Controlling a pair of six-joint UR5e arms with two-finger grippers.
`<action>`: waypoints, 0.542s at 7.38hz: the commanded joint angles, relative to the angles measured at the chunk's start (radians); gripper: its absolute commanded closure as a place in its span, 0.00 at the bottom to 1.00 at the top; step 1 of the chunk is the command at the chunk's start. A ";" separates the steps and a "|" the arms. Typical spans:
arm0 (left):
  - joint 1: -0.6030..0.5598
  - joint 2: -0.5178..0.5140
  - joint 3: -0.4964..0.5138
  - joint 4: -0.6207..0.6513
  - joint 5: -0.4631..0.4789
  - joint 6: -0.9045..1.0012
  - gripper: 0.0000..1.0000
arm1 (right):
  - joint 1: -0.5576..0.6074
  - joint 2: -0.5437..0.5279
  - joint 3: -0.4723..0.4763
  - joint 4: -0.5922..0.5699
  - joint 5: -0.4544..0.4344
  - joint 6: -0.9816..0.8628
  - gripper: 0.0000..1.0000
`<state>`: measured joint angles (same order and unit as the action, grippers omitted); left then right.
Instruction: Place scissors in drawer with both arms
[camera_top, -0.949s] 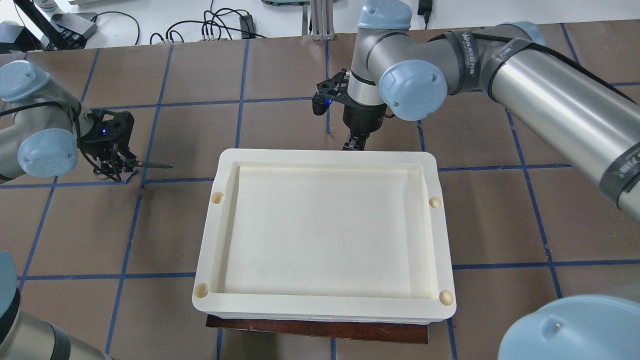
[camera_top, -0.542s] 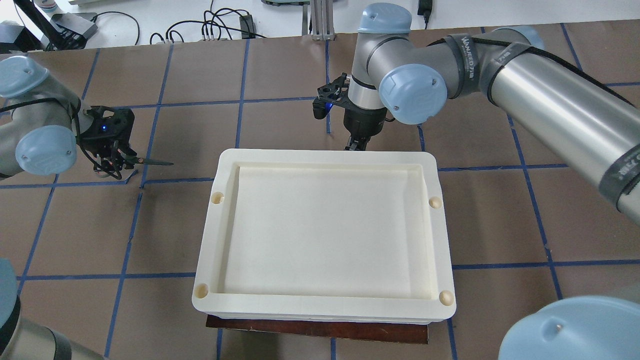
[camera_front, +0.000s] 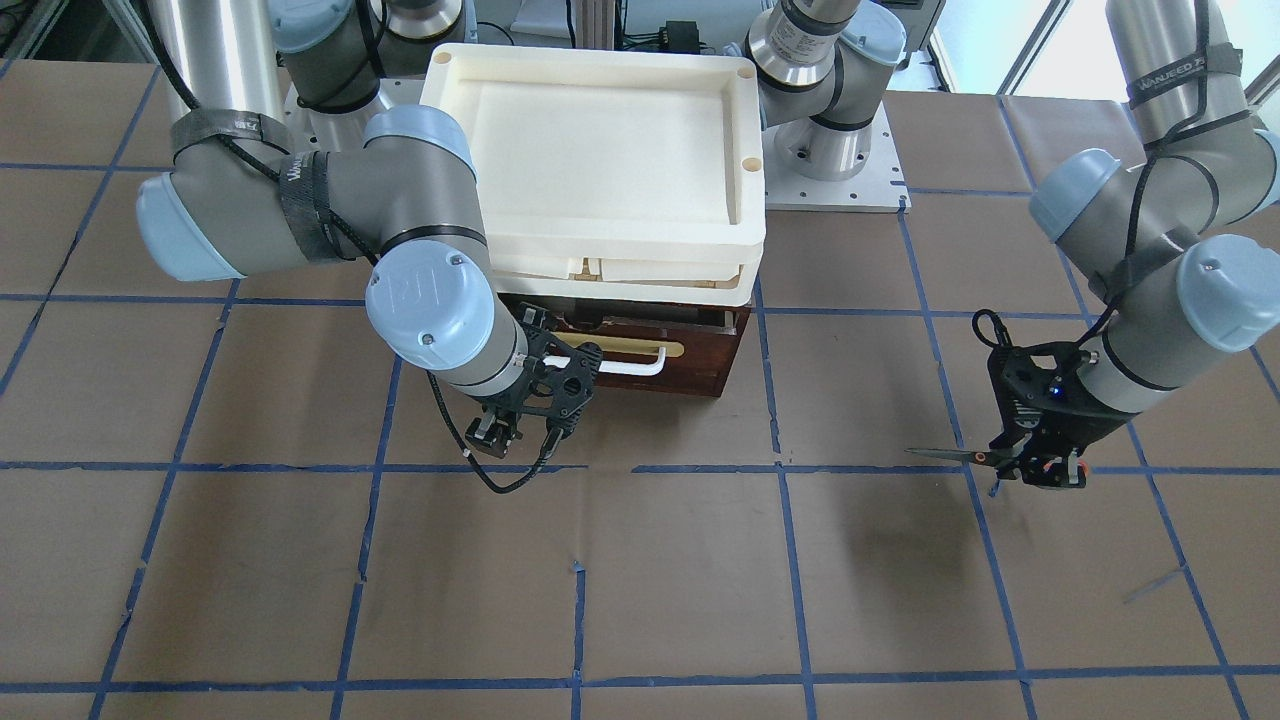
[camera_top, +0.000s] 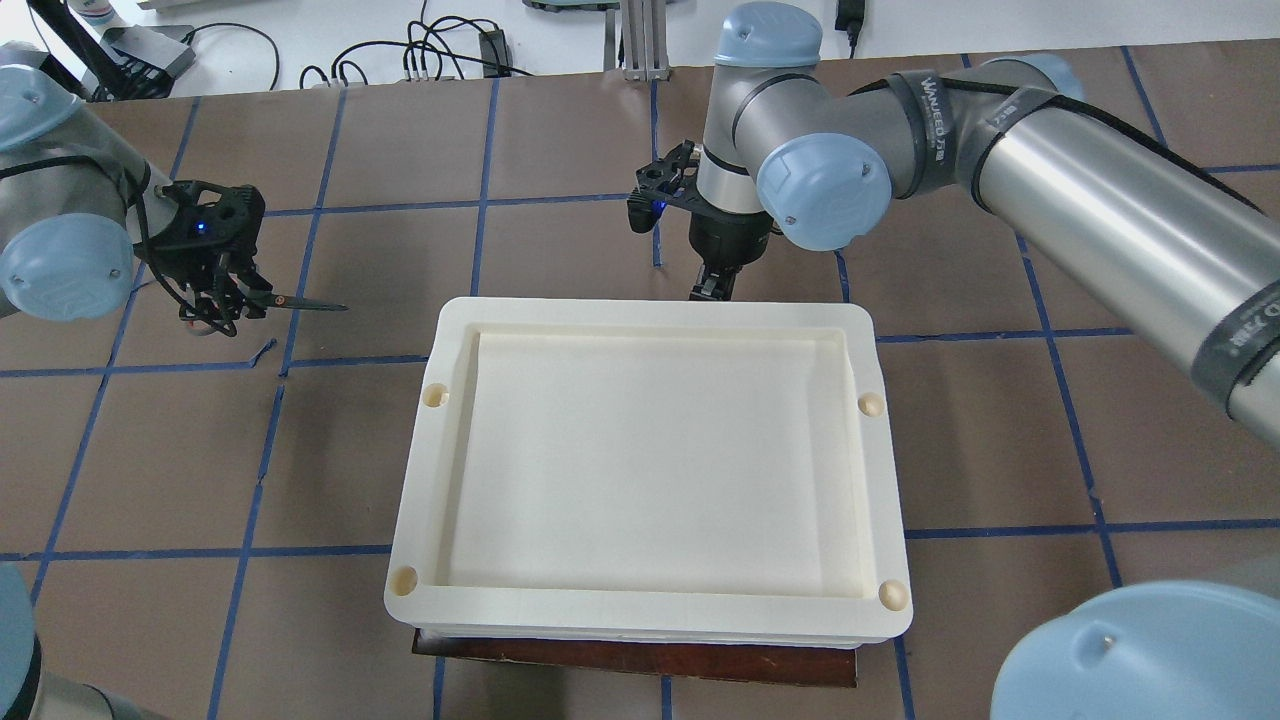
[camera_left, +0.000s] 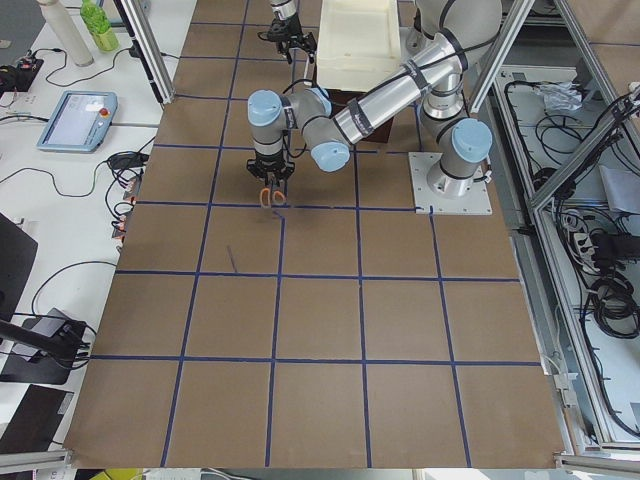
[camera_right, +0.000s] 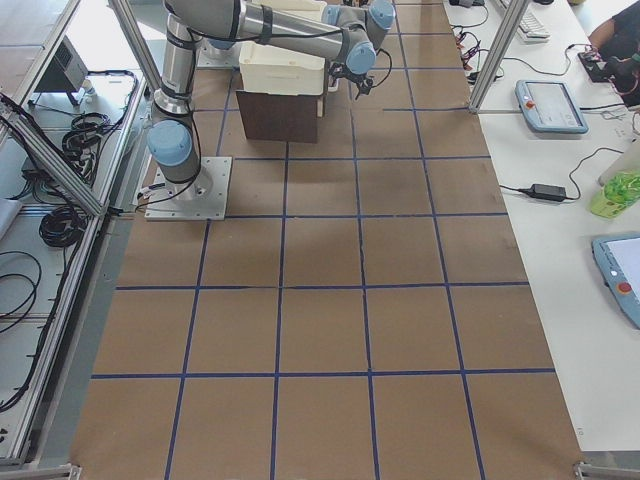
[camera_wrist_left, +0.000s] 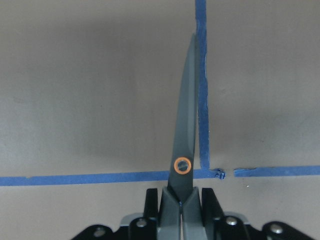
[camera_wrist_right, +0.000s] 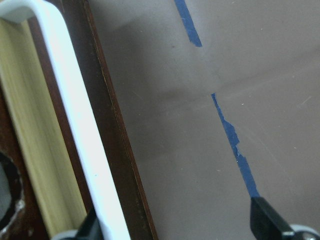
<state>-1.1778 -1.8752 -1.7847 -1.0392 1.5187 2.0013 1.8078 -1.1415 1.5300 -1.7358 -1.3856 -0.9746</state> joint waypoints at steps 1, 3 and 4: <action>-0.020 0.019 0.001 -0.010 -0.002 -0.033 0.84 | -0.001 0.016 -0.007 -0.025 -0.006 0.002 0.00; -0.020 0.039 0.011 -0.040 -0.050 -0.033 0.84 | -0.002 0.032 -0.059 -0.024 -0.013 0.005 0.00; -0.020 0.041 0.020 -0.048 -0.051 -0.033 0.84 | -0.004 0.052 -0.082 -0.024 -0.013 0.005 0.00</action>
<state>-1.1972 -1.8408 -1.7746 -1.0710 1.4784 1.9692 1.8052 -1.1097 1.4805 -1.7591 -1.3963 -0.9703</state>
